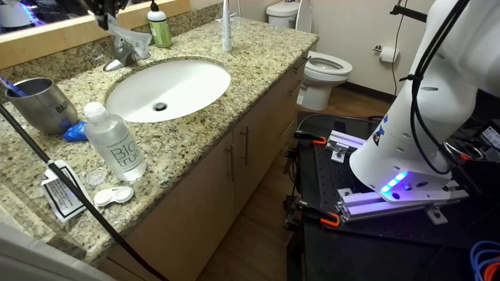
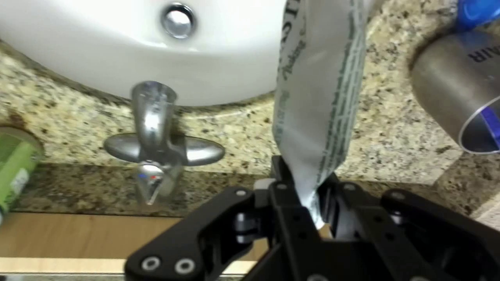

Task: Pick the toothpaste and place it on the left of the counter

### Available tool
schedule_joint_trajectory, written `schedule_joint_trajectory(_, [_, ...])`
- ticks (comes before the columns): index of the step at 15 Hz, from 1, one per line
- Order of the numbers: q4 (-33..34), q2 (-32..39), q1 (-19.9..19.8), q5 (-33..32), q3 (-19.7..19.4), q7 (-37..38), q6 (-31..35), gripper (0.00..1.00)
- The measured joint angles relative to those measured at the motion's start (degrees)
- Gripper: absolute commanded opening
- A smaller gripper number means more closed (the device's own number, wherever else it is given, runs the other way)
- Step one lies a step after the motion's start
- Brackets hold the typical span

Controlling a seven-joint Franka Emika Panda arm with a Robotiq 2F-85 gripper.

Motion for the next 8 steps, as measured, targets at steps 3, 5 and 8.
schedule_joint_trajectory(3, [2.2, 4.6, 1.7, 1.0, 1.2, 2.0, 5.5, 0.19])
schedule_joint_trajectory(5, [2.2, 4.8, 1.7, 1.0, 1.1, 2.0, 5.5, 0.05])
schedule_joint_trajectory(8, [2.2, 4.6, 1.7, 0.9, 1.0, 2.0, 4.9, 0.05])
